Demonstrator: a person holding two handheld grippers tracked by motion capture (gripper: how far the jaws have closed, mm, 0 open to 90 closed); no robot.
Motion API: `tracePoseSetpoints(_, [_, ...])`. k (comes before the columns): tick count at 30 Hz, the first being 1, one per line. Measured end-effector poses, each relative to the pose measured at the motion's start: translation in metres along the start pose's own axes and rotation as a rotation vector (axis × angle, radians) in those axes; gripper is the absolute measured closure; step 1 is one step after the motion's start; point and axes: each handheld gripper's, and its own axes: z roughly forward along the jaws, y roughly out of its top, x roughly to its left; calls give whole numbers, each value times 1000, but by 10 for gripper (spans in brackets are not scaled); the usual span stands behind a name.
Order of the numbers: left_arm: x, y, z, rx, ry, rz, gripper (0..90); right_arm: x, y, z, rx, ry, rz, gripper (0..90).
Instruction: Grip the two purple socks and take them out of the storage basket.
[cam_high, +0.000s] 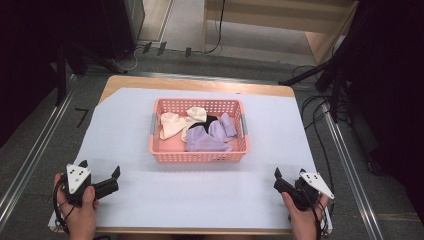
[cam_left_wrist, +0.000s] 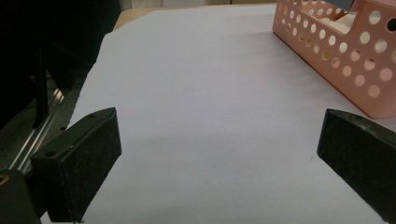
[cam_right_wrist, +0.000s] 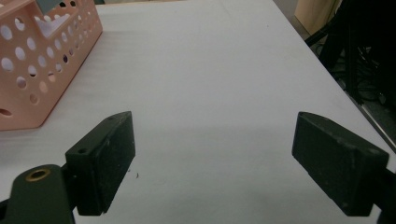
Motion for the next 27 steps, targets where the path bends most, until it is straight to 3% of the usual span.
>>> tracePoseSetpoints(5, [-1,-1,-2,-18,-1,2,6,7,0,-1,21,-9,-36,257])
tracePoseSetpoints(11, [-1,-1,-2,-22,-4,6,6,17,9,-5,59,70,-22,168])
tracePoseSetpoints(14, [0,-1,-2,-18,-4,0,6,22,16,-9,42,127,-22,144])
tracePoseSetpoints(21, [-2,-1,-2,-20,-3,12,9,48,37,-7,16,141,-64,135])
tracePoseSetpoints(24, [-1,-1,-2,-12,-6,14,9,59,44,-5,18,132,-69,265])
tracePoseSetpoints(27, [-2,0,-1,-5,-11,19,9,70,52,-3,-9,170,-67,363])
